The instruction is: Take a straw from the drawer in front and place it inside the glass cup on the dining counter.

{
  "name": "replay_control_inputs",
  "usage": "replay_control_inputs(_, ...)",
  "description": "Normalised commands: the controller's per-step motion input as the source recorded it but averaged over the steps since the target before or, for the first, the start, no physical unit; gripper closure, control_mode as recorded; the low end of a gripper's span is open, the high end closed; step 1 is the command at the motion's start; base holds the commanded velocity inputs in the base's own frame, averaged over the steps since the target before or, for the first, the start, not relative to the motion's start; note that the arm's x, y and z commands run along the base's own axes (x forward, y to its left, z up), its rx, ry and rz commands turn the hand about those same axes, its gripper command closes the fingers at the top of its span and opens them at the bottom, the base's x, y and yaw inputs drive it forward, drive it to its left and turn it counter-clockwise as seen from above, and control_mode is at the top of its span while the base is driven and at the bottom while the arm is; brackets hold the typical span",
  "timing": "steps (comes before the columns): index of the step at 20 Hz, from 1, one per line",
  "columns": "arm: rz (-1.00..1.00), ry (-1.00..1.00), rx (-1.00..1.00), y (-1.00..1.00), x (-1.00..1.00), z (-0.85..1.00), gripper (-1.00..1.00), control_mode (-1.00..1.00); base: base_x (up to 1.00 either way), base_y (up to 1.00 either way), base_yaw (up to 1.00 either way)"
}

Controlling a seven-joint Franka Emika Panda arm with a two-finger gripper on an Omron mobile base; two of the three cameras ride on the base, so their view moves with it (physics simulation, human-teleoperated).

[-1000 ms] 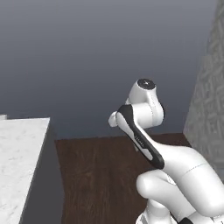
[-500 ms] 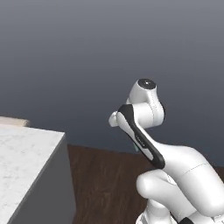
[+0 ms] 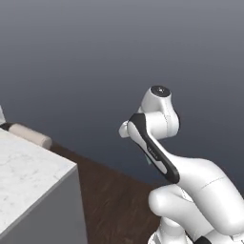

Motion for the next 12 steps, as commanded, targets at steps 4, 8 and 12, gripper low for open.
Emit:
replay_control_inputs(4, 0.00, 0.00, 0.00, 0.00, 0.00, 0.00, 1.00, 1.00, 0.87, -0.54, 0.59)
replay_control_inputs(8, 0.00, 0.00, 0.00, 0.00, 0.00, 0.00, 1.00, 1.00, 0.84, -0.51, 0.60)
replay_control_inputs(12, 0.00, 0.00, 0.00, 0.00, 0.00, 0.00, 1.00, 1.00, 0.83, -0.46, 0.62)
